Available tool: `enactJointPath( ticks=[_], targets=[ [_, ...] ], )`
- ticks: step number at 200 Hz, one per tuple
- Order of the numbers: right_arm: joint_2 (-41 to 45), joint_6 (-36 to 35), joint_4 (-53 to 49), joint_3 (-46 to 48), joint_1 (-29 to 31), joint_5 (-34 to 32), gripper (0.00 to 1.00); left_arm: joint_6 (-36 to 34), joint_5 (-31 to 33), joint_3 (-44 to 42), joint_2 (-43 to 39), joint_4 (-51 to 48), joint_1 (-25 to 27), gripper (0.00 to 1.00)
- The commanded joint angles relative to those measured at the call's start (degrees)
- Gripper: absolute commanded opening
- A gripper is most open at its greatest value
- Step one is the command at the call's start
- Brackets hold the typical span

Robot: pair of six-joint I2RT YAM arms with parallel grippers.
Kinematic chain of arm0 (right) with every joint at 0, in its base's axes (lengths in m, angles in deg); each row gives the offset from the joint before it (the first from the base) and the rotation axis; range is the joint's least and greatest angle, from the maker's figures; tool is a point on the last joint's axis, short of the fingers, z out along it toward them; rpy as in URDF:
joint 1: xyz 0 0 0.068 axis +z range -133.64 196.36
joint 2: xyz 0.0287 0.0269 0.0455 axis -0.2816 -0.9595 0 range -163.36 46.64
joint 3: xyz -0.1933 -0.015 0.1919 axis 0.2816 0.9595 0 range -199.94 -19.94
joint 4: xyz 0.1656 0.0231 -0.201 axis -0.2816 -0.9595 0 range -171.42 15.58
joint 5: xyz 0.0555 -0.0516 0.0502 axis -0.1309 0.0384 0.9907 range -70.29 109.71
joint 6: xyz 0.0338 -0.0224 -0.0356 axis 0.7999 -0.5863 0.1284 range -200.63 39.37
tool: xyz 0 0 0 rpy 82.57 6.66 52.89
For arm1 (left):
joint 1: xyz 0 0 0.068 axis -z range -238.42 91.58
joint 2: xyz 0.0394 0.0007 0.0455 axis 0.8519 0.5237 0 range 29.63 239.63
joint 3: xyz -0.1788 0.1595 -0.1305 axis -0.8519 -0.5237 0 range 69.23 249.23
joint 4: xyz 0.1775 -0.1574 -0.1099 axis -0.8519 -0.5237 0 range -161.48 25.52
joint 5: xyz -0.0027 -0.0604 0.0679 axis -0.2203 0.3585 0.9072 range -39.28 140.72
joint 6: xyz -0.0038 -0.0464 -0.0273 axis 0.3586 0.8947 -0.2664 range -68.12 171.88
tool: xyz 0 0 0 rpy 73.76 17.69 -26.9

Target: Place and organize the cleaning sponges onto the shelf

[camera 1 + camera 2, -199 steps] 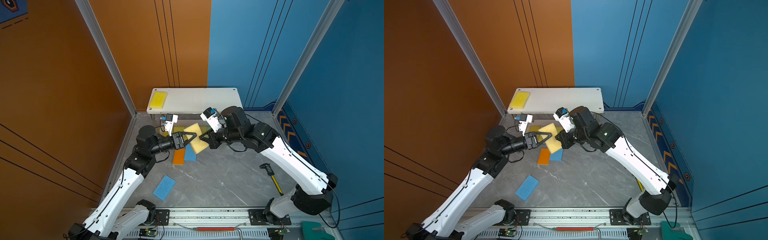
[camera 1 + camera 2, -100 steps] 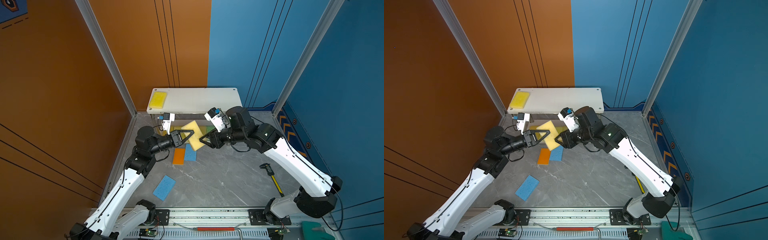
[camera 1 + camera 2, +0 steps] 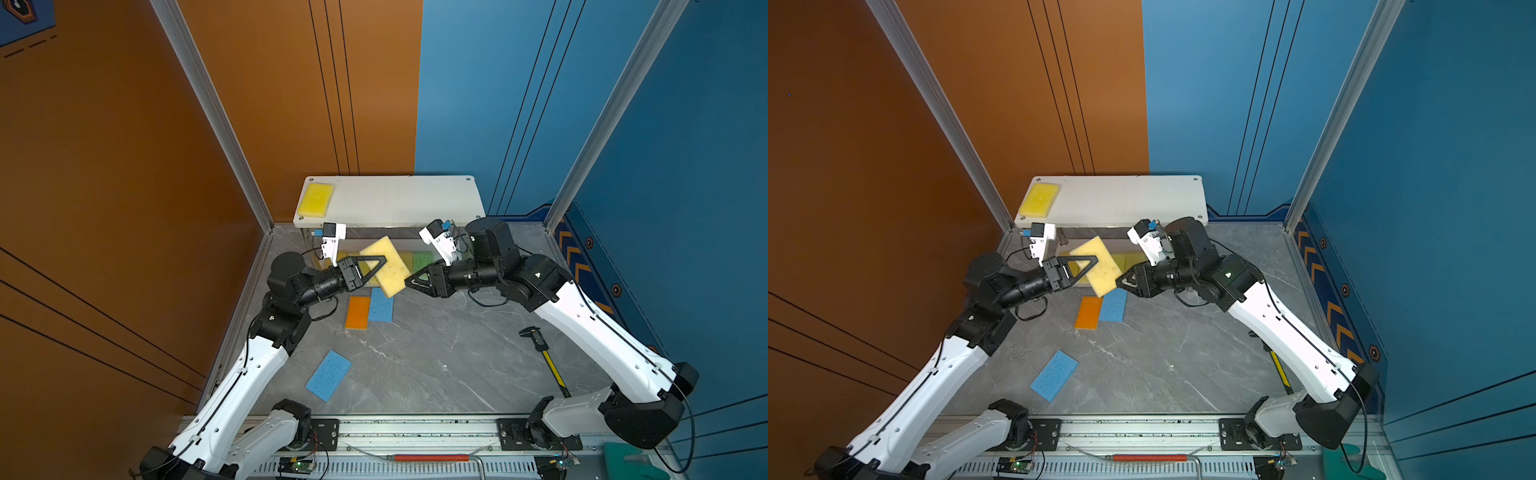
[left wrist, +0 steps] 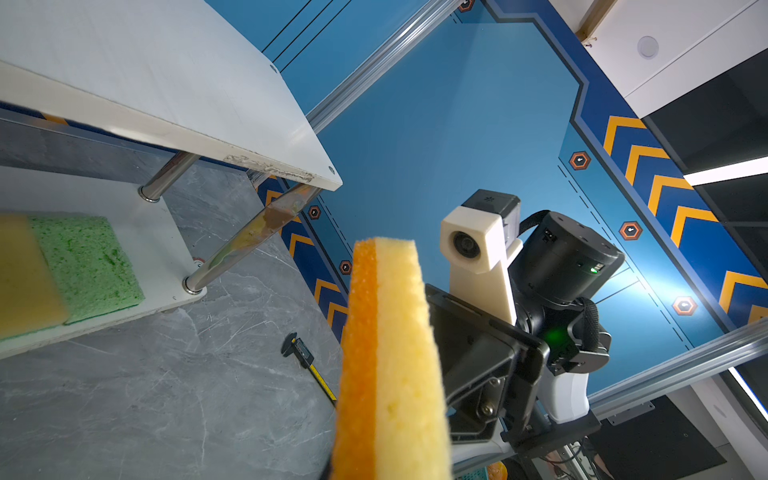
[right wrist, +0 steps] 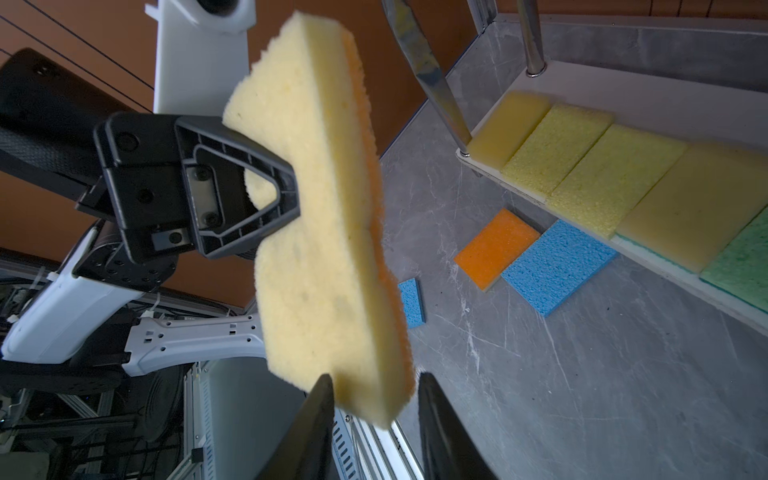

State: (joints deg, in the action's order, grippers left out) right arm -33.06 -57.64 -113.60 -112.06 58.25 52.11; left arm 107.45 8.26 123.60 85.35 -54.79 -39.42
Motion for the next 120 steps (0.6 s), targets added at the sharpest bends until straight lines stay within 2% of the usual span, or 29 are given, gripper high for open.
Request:
enactJointPath(
  ticks=[1, 75, 98, 104, 120],
  targets=[
    [1.6, 1.4, 2.6, 0.4, -0.3, 2.0, 0.31, 0.3, -0.7, -0.6, -0.6, 1.9, -0.5, 0.00],
    [1.8, 2.1, 3.0, 0.6, -0.3, 1.3, 0.00, 0.3, -0.9, -0.7, -0.6, 1.9, -0.7, 0.00],
    [2.1, 2.8, 4.0, 1.1, -0.3, 1.1, 0.00, 0.4, -1.0, -0.6, -0.8, 1.9, -1.0, 0.00],
    [2.2, 3.0, 4.4, 1.2, -0.3, 1.0, 0.00, 0.5, -1.1, -0.8, -0.9, 1.8, -1.3, 0.05],
    [2.7, 3.6, 5.2, 1.3, -0.4, 0.1, 0.00, 0.5, -1.4, -0.8, -1.8, 1.5, -2.5, 0.24]
  ],
)
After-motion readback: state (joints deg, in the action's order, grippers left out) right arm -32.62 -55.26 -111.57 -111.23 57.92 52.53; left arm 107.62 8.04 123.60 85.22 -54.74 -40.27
